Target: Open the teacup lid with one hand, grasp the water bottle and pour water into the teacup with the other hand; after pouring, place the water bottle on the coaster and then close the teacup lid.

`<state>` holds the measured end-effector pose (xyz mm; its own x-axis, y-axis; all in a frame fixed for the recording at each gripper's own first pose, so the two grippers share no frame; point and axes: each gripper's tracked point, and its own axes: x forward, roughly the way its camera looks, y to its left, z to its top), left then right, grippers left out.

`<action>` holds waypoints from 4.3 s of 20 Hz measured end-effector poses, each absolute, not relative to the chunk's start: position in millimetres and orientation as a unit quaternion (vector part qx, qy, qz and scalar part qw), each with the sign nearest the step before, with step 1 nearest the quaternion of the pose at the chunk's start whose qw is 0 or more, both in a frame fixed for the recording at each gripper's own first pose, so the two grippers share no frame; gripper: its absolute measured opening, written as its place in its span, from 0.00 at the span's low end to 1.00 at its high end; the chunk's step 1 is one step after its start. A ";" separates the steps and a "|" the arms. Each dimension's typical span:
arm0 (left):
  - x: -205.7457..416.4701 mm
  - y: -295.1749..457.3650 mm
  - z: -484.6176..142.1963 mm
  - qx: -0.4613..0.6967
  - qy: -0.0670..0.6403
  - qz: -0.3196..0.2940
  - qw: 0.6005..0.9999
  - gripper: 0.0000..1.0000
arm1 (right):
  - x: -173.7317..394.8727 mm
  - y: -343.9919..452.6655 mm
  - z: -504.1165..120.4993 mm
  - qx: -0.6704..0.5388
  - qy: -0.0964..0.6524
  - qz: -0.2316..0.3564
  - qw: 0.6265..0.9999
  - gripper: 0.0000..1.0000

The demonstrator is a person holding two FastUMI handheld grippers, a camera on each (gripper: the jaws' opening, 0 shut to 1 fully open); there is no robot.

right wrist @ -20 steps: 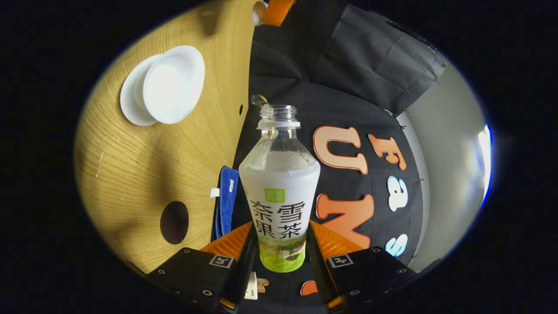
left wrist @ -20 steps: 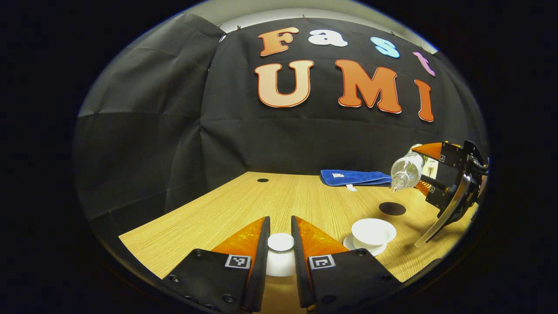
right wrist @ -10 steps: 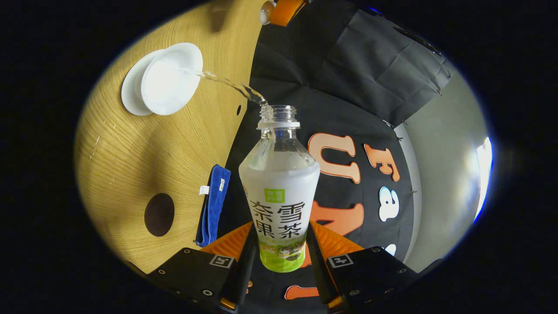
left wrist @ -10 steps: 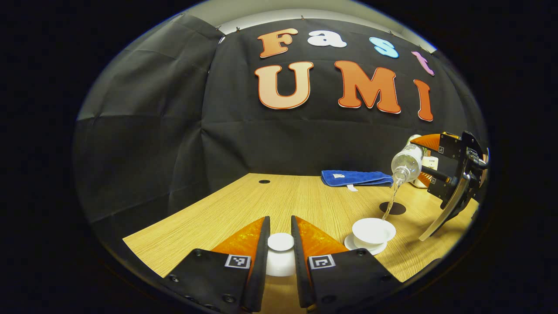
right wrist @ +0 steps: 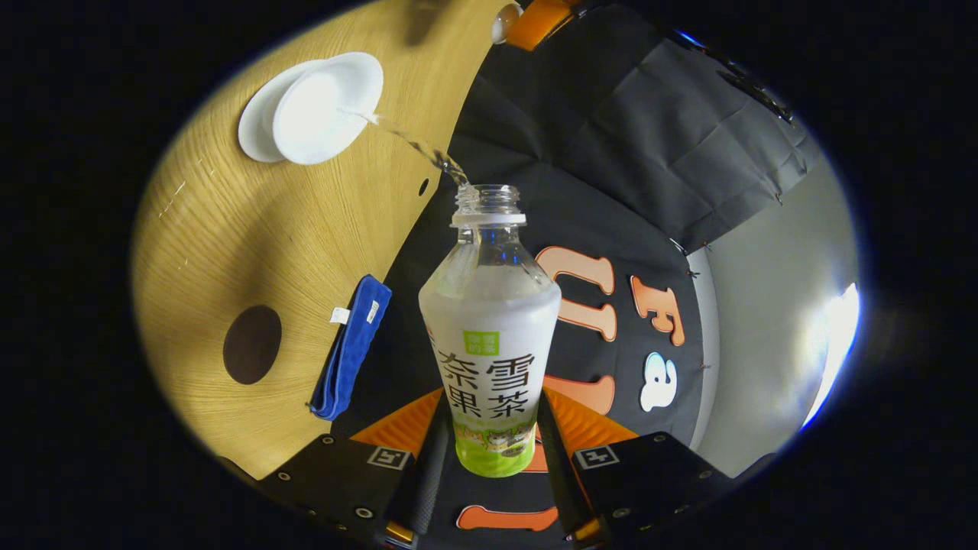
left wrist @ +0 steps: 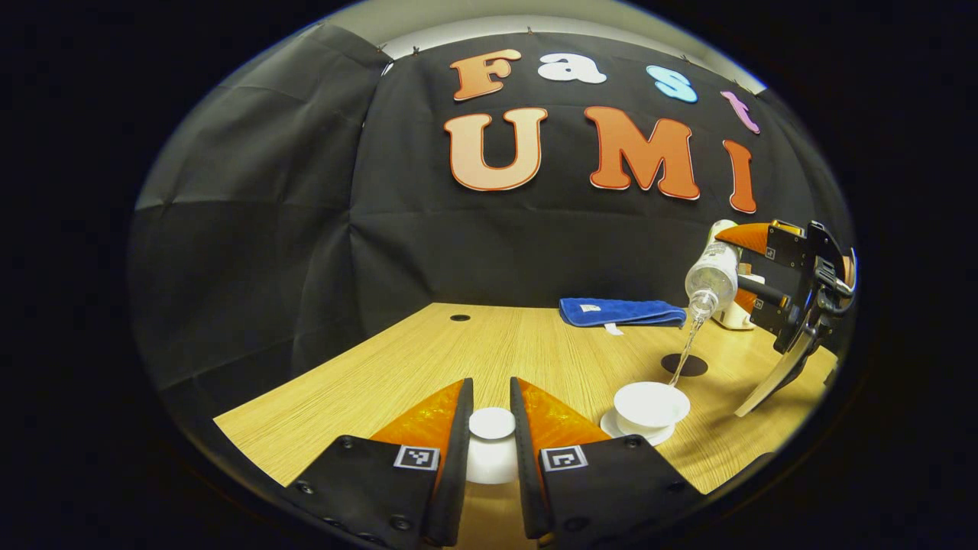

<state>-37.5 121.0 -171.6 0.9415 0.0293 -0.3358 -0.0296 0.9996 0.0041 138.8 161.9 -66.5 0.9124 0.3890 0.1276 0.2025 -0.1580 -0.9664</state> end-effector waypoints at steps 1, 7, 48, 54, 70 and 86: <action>-37.6 120.8 -172.1 0.000 0.172 0.015 0.985 0.34 | 138.0 162.7 -65.1 -0.760 -0.200 0.075 0.614 0.63; -34.8 120.1 -172.3 -0.004 0.172 0.016 0.985 0.34 | 133.0 170.4 -61.9 -0.777 -0.235 0.070 0.580 0.63; -25.3 75.1 -138.8 -0.009 0.136 -0.017 0.990 0.35 | 154.7 145.4 -129.9 -0.363 0.002 0.196 0.911 0.64; -25.1 63.6 -142.6 -0.005 0.140 -0.027 0.990 0.35 | 183.4 121.2 -146.6 -0.167 0.082 0.189 0.964 0.64; -23.9 40.7 -168.4 -0.017 0.172 -0.046 0.984 0.34 | 203.6 109.5 -239.4 0.033 0.213 0.186 0.959 0.64; 16.2 -37.2 -185.7 -0.048 0.172 -0.104 0.978 0.34 | 155.2 79.9 -196.5 0.047 0.179 0.209 0.960 0.97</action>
